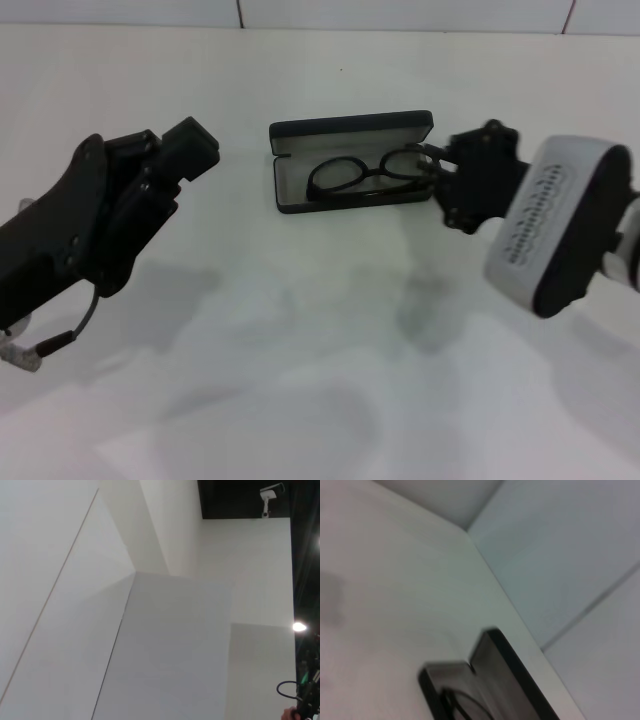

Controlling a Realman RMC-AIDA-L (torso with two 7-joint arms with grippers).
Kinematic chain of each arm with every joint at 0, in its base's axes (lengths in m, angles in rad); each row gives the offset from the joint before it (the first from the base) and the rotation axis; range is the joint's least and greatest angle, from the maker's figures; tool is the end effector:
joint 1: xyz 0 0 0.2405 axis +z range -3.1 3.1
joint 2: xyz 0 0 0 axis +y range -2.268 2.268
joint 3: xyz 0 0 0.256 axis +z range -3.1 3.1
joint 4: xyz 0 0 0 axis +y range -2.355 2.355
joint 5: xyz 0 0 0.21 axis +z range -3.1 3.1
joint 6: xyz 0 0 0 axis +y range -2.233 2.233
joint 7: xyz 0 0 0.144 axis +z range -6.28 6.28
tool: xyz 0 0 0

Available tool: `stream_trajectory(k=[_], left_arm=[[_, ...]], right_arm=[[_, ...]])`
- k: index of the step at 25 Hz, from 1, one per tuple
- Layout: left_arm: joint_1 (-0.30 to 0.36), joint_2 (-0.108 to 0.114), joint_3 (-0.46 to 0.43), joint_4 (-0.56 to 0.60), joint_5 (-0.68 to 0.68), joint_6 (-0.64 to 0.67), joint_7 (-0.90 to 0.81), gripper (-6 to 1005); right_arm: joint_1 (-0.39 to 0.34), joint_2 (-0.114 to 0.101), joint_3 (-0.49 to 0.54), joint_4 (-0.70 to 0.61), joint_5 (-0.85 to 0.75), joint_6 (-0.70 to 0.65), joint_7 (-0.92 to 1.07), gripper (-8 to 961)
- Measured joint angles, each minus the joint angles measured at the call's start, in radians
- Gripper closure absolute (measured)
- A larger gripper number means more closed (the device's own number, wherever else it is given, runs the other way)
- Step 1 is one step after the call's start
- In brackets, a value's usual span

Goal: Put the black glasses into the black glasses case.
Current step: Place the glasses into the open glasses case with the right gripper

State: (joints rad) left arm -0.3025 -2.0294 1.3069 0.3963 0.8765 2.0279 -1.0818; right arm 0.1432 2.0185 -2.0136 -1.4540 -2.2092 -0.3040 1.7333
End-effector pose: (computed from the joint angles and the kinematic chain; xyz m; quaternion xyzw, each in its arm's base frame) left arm -0.2357 0.2350 0.0266 -0.7777 -0.1118 -0.6136 0.0786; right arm 0.1691 0.3216 -0.0592 -0.9100 -0.1057 0.0143 0.4006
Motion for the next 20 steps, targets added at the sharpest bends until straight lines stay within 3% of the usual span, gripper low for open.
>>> stream_trajectory(k=[10, 20], left_arm=[[-0.066, 0.001, -0.001, -0.039, -0.001, -0.007, -0.005, 950], [-0.064, -0.005, -0.025, -0.039, 0.006, -0.009, -0.004, 950]], right_arm=[[0.004, 0.000, 0.141, 0.101, 0.000, -0.033, 0.031, 870], [0.171, 0.005, 0.156, 0.286, 0.053, -0.034, 0.032, 871]])
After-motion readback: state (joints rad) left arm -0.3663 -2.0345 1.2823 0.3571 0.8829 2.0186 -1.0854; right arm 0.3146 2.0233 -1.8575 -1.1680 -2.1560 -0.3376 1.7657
